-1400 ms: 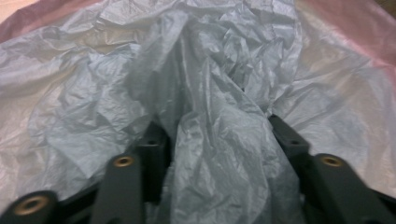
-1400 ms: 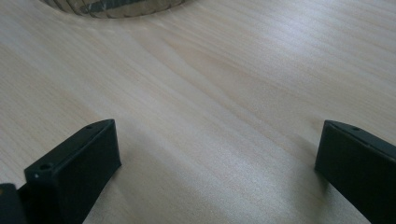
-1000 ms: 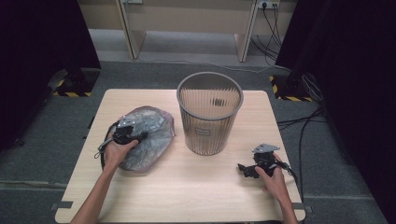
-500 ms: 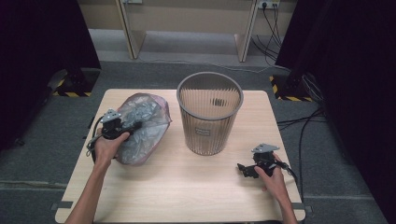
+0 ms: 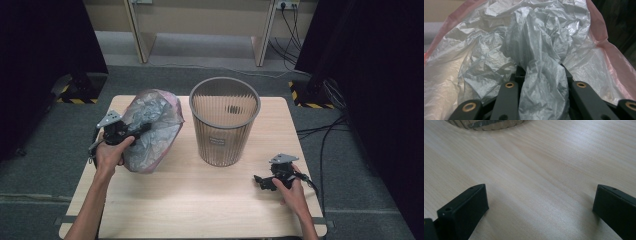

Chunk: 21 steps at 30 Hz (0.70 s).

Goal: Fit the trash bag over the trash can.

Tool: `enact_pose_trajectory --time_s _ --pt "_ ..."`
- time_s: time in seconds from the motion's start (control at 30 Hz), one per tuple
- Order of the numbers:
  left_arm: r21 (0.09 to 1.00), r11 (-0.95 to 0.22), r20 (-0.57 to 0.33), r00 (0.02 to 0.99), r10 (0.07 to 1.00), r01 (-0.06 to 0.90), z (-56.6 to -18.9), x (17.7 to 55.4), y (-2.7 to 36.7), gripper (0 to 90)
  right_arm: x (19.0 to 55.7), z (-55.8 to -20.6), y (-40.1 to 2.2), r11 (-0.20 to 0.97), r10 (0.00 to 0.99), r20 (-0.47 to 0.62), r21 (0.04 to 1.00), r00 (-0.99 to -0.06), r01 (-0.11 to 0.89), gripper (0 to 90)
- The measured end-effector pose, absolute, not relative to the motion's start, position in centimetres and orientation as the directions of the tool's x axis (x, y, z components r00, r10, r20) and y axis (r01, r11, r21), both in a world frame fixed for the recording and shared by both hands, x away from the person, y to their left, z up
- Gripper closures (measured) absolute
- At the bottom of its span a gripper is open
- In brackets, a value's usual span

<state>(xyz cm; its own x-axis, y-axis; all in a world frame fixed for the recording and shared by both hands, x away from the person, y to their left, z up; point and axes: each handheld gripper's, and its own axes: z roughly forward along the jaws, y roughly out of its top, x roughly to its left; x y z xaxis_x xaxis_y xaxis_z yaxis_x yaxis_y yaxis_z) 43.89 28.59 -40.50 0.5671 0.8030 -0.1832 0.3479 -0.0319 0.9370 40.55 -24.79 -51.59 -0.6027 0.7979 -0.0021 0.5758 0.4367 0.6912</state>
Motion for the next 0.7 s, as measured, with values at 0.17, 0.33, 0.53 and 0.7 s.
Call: enact_pose_trajectory --time_s 0.17,0.33,0.53,0.7 --pt "0.945 -0.046 -0.161 0.581 0.798 0.325 -39.0 43.8 28.5 69.9 40.6 -51.6 -24.8 0.436 0.798 -0.001 0.691 -0.603 0.577 0.0" --pt "0.955 -0.056 -0.137 0.598 0.79 0.292 -36.8 43.5 28.3 69.9 40.6 -51.6 -24.7 0.437 0.797 0.0 0.69 -0.604 0.577 0.0" --pt "0.965 -0.078 -0.1 0.621 0.777 0.252 -34.0 43.1 28.1 69.9 40.6 -51.6 -24.7 0.437 0.797 0.0 0.69 -0.603 0.577 0.0" --pt "0.968 -0.087 -0.085 0.633 0.769 0.236 -32.4 43.0 27.8 70.0 40.6 -51.6 -24.7 0.438 0.797 -0.001 0.69 -0.604 0.577 0.0"
